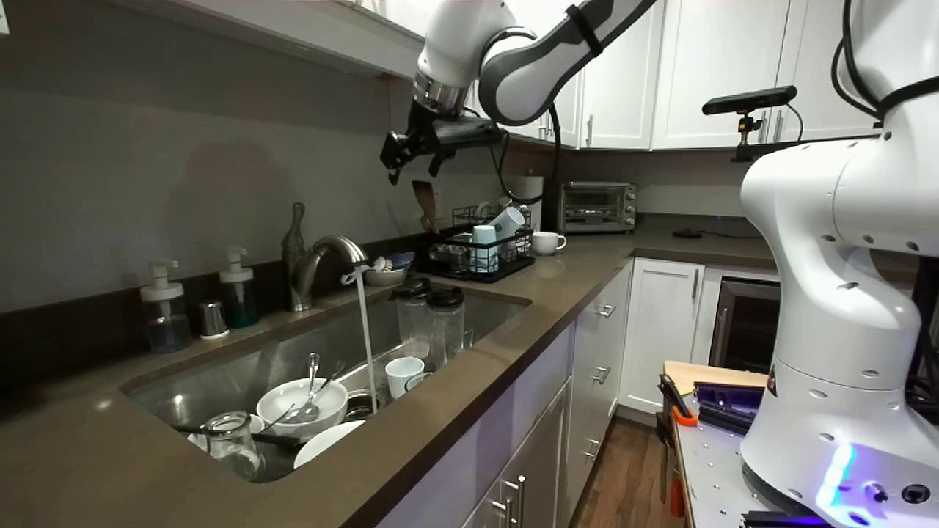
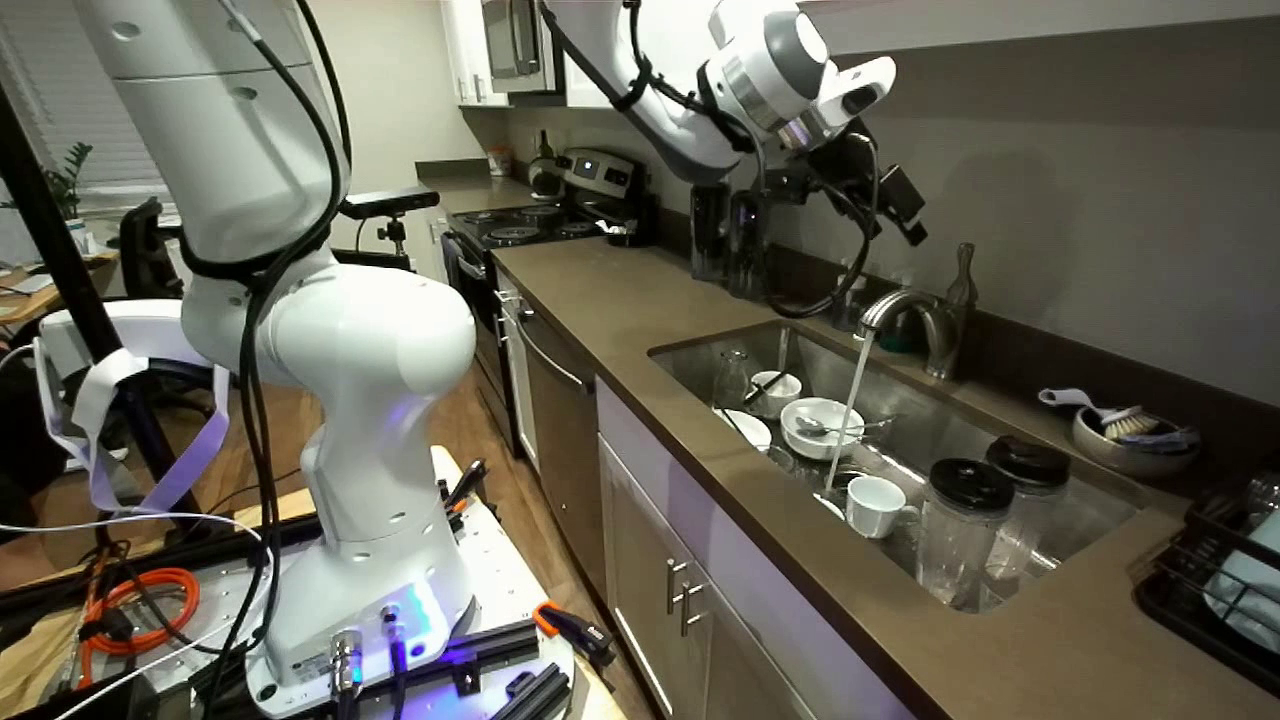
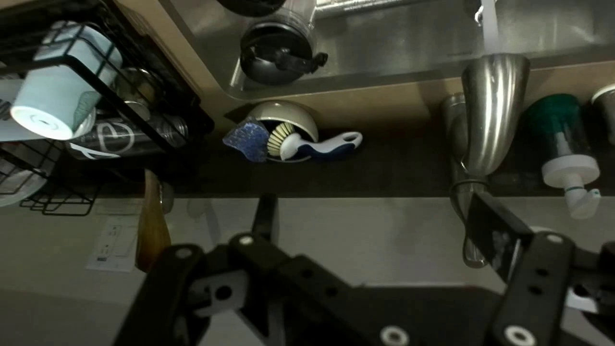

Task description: Push the faucet handle upwards

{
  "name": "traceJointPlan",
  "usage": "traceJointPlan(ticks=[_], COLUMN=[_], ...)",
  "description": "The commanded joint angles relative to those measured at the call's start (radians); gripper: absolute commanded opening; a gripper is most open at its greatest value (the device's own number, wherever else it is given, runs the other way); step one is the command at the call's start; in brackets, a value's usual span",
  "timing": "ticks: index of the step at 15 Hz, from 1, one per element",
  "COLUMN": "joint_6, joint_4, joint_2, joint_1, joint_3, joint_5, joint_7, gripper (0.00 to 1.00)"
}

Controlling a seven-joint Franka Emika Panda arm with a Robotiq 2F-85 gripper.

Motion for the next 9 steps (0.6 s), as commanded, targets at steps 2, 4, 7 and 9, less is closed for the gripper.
traceJointPlan(ticks=[2,4,7,9], joint_6=[-0.162,-0.198,-0.256,-0.291], joint_4=[-0.113,-0.161,-0.220,-0.248], joint_2=[-0.144,-0.185,-0.241,-0.273], joint_1=[-0.302,-0.434,-0.542,-0.589], joint_3=[0.351,0.502,0.648,0.719], joint_5=[0.095,0.179,0.275,0.320], joint_7=[-0.081,-0.112,-0.132,-0.128], gripper=[1.00,1.00,1.00,1.00])
